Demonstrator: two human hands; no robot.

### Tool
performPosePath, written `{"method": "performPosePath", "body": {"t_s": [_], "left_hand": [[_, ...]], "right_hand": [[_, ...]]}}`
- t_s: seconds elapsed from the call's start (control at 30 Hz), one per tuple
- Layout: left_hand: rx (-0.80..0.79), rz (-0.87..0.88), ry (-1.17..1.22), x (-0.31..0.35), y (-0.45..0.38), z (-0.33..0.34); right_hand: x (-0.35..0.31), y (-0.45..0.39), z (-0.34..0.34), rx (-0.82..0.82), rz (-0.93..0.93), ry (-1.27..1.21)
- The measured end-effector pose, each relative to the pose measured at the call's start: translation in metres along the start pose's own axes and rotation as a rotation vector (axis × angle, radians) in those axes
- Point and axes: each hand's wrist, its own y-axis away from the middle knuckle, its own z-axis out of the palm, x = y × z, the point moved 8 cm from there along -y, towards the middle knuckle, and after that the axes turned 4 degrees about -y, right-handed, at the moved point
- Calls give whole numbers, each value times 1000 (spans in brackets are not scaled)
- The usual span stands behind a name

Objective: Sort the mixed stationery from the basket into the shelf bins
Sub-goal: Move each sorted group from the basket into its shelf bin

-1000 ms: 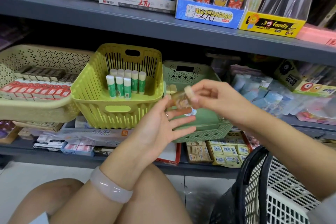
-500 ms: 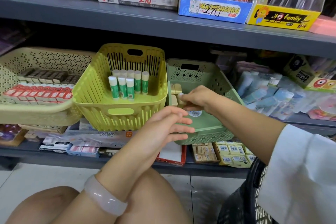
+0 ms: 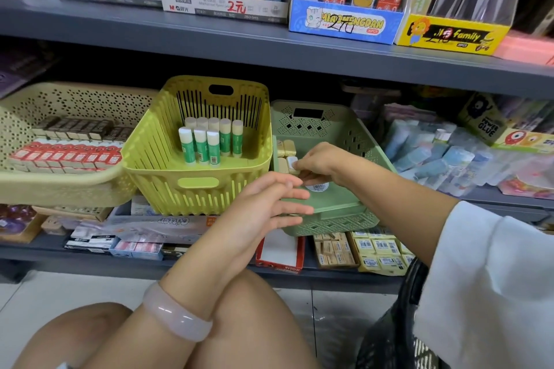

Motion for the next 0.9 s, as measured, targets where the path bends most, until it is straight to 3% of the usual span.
{"method": "performPosePath", "body": {"t_s": [0.27,0.47,0.57,0.7,0.77,0.9], "left_hand": [[-67,102,20,18,17,28],[-215,81,-260,-4,32,121],[-375,180,-508,-34,47,182],[-690,532,-1204,-96,78,228],[-689,700,-1481,-110,82,226],[-660,774,-1533,-102,70,218]], "right_hand": [[-11,62,-44,-6,-216,-5],[36,141,-103,-24,-264,-106],[98,162,-116,-22,-158,-108],[180,178,-118,-5,-44,-182],[215,183,-116,-5,1,-197],[273,193,-110,-92,82,-61]]}}
